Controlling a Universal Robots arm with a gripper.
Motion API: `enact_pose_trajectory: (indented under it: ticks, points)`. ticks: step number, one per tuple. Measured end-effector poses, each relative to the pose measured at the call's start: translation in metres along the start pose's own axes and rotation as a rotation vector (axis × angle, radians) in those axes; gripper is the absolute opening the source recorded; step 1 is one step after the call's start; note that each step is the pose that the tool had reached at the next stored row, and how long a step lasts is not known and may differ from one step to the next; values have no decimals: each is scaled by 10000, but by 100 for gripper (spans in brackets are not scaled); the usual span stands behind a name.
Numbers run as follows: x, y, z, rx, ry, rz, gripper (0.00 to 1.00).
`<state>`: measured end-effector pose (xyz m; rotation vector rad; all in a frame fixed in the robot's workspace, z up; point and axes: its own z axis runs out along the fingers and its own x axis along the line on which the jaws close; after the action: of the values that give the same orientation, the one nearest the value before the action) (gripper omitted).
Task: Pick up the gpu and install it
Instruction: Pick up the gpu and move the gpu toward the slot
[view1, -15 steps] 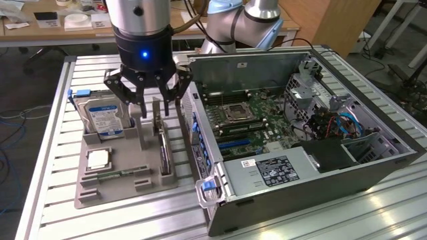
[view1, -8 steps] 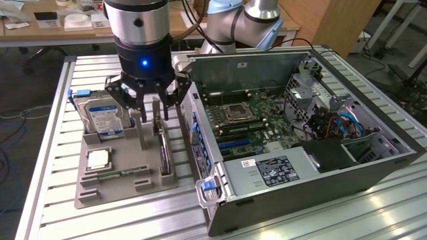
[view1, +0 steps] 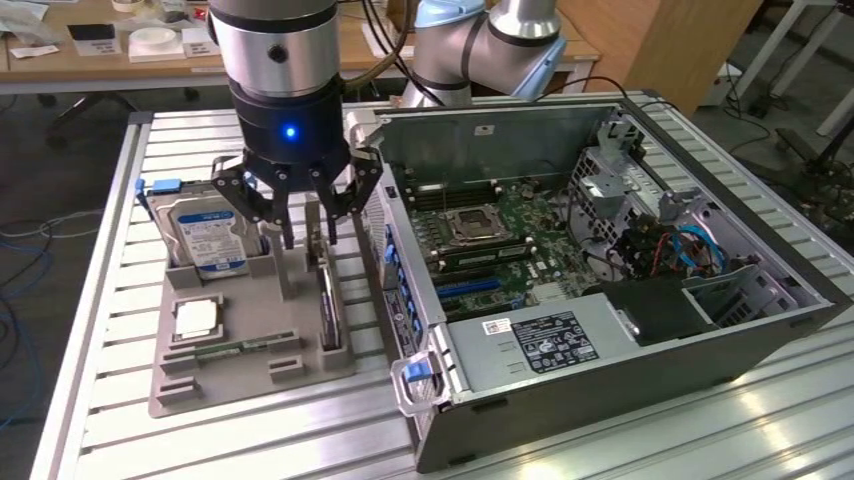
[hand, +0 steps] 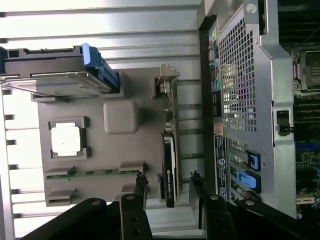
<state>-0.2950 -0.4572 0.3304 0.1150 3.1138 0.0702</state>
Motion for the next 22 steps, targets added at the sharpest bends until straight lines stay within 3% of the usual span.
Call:
enact_pose_trajectory:
  ticks: [5, 13, 22]
  points:
    - [-31, 1, 22, -2, 0, -1, 47]
    - [-30, -5, 157, 0, 0, 0, 47]
    - [-38, -7, 212, -1, 2, -2, 47]
